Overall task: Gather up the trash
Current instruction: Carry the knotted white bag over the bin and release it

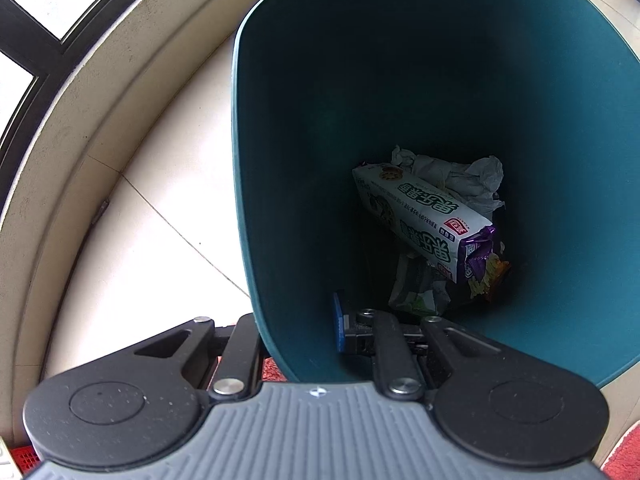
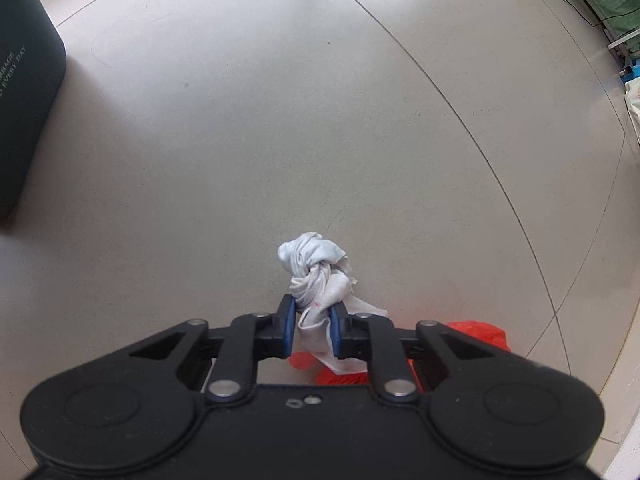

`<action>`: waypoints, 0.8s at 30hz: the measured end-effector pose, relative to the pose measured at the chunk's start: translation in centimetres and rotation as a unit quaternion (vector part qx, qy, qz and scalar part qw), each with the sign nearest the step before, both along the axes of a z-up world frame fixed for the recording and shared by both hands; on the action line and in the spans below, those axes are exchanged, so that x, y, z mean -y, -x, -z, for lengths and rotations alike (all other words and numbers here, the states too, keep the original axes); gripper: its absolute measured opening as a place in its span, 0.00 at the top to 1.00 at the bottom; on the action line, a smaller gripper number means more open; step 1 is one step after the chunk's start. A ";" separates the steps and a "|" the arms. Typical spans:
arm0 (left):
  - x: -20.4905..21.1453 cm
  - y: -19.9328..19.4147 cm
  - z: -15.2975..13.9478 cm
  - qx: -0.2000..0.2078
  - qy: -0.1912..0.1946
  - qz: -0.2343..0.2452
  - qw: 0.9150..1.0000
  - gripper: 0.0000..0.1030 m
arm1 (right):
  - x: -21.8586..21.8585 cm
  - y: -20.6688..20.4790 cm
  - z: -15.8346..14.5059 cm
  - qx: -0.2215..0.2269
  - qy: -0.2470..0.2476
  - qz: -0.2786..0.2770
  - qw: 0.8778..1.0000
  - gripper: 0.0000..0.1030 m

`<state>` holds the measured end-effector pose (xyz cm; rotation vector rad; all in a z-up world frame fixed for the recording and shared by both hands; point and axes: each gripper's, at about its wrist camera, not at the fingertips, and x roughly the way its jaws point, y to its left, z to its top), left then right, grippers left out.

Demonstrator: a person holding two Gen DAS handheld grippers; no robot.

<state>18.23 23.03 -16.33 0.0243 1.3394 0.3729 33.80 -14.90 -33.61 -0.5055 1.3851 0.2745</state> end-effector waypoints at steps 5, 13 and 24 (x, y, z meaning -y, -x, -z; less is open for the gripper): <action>-0.1 0.0 -0.3 0.005 0.000 -0.003 1.000 0.85 | 1.0 0.9 -3.3 0.000 -0.049 0.023 0.999 0.86; -0.5 0.1 -1.1 0.012 -0.002 -0.005 1.000 0.85 | 1.7 2.8 -11.0 0.014 -0.132 0.046 0.990 0.86; -1.0 0.4 -2.0 0.020 0.007 -0.016 1.000 0.85 | -7.0 5.1 -28.7 0.065 -0.272 -0.035 0.960 0.86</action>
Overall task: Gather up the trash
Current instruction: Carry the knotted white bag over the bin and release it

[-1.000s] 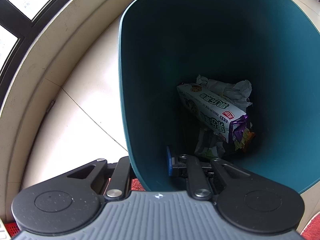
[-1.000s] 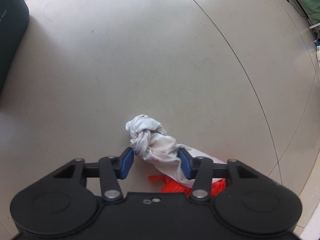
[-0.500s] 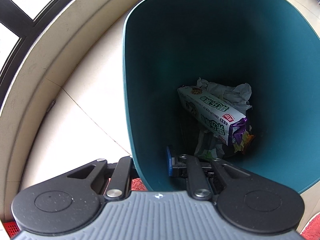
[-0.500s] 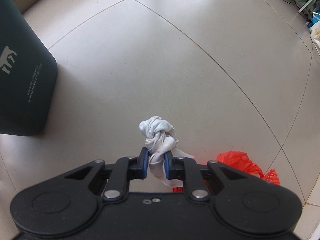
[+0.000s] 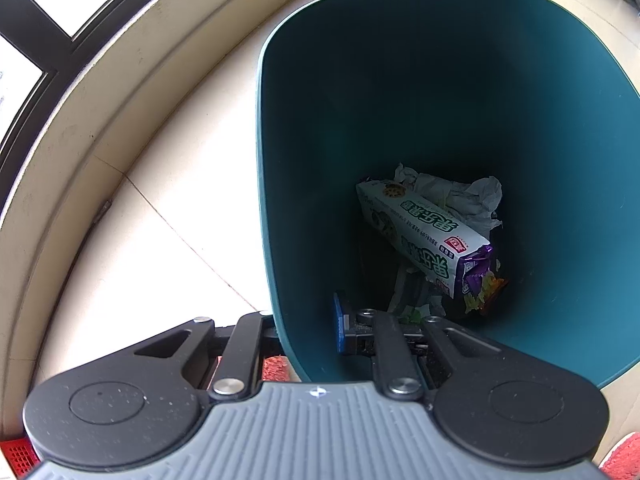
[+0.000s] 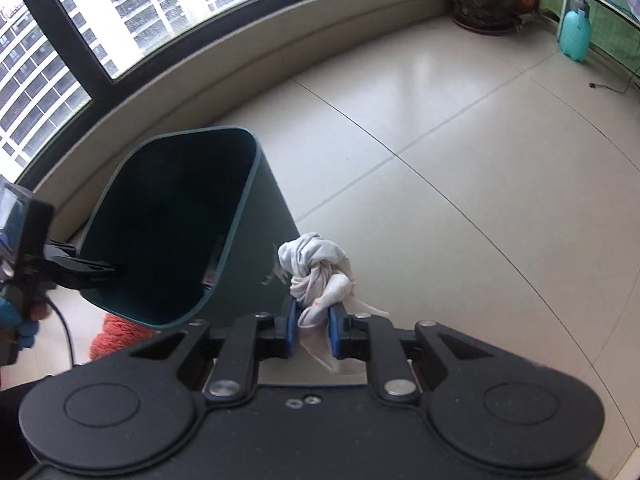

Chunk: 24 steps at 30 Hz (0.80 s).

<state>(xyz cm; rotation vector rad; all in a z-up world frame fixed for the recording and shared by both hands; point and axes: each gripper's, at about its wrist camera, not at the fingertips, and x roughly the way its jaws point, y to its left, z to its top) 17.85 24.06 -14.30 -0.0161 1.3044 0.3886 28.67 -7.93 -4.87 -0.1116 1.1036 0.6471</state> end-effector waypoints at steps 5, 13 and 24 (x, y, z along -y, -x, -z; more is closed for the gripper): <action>-0.4 0.2 -0.6 0.006 0.008 -0.005 1.000 0.85 | -5.5 0.9 -4.7 0.030 -0.034 -0.053 0.998 0.85; -0.9 0.3 -1.2 0.011 0.021 -0.007 1.000 0.85 | -14.4 -0.1 -0.9 0.028 -0.014 -0.076 0.997 0.84; -0.7 0.3 -2.5 0.020 0.024 -0.003 1.000 0.85 | -20.7 -2.3 7.4 -0.031 0.045 -0.052 0.997 0.84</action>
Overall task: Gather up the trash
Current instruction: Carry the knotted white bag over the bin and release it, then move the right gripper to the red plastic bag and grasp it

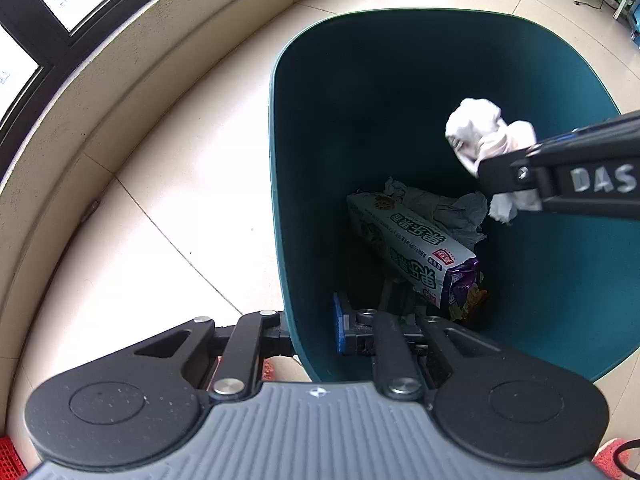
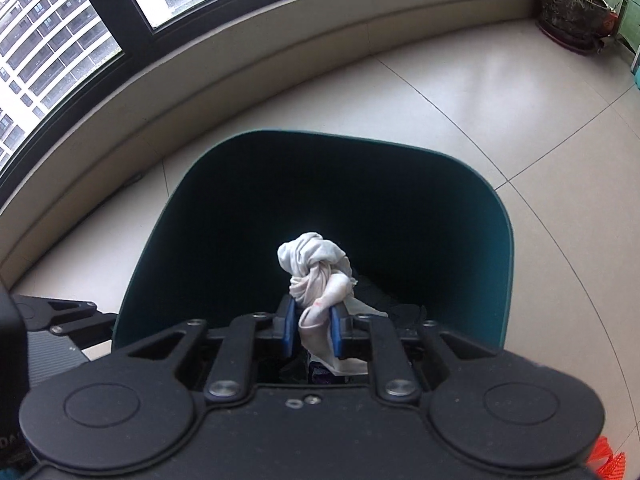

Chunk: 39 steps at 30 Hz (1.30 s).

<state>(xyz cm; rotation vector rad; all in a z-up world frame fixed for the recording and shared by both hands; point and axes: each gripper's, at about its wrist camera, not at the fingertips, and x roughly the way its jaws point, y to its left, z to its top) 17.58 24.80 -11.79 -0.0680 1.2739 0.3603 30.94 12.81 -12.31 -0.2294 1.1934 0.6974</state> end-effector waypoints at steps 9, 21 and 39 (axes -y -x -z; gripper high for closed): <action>0.5 0.2 -1.1 0.004 0.002 0.002 1.000 0.85 | -2.5 -1.0 5.1 -0.045 0.057 0.008 0.997 0.76; 1.8 0.3 -2.2 0.008 -0.001 0.008 1.000 0.85 | -1.7 -0.5 4.5 -0.034 0.060 -0.004 0.998 0.55; 2.1 0.5 -3.0 0.006 -0.007 0.005 1.000 0.85 | 8.3 3.0 -10.1 0.035 -0.055 -0.023 0.998 0.34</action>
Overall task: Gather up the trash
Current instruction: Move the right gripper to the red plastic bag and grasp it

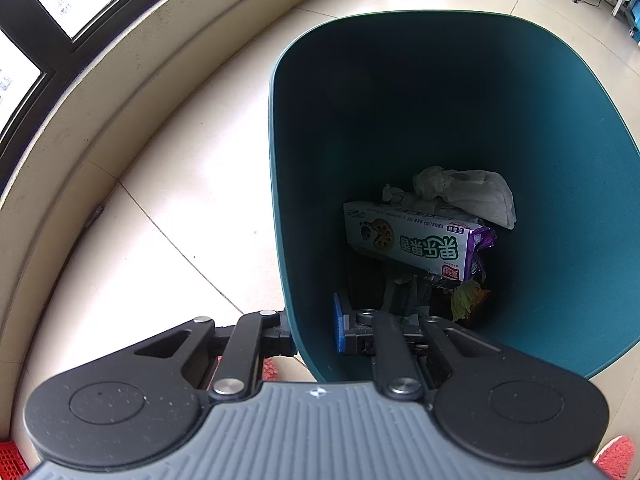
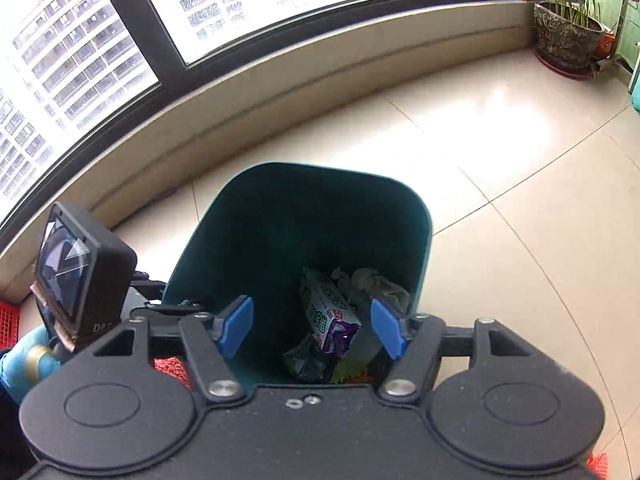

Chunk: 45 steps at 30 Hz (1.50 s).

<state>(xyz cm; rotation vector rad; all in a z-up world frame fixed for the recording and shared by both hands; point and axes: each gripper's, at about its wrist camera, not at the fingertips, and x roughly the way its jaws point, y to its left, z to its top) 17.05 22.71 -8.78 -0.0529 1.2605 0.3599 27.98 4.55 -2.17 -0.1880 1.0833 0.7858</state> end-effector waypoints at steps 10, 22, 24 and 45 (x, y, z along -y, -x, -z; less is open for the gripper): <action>-0.9 0.4 2.5 -0.004 -0.005 -0.003 1.000 0.85 | 13.3 -2.0 0.9 0.019 0.018 0.127 0.992 0.14; -0.7 0.0 3.0 -0.013 -0.009 -0.007 1.000 0.85 | 26.0 -5.7 18.1 -0.088 0.104 0.310 0.941 0.11; -0.7 0.0 3.1 -0.013 -0.009 -0.007 1.000 0.85 | 26.5 -5.8 21.1 -0.111 0.106 0.329 0.932 0.11; -0.2 0.0 4.4 -0.026 -0.014 0.006 1.000 0.85 | 28.1 -4.8 34.1 -0.194 0.177 0.433 0.862 0.36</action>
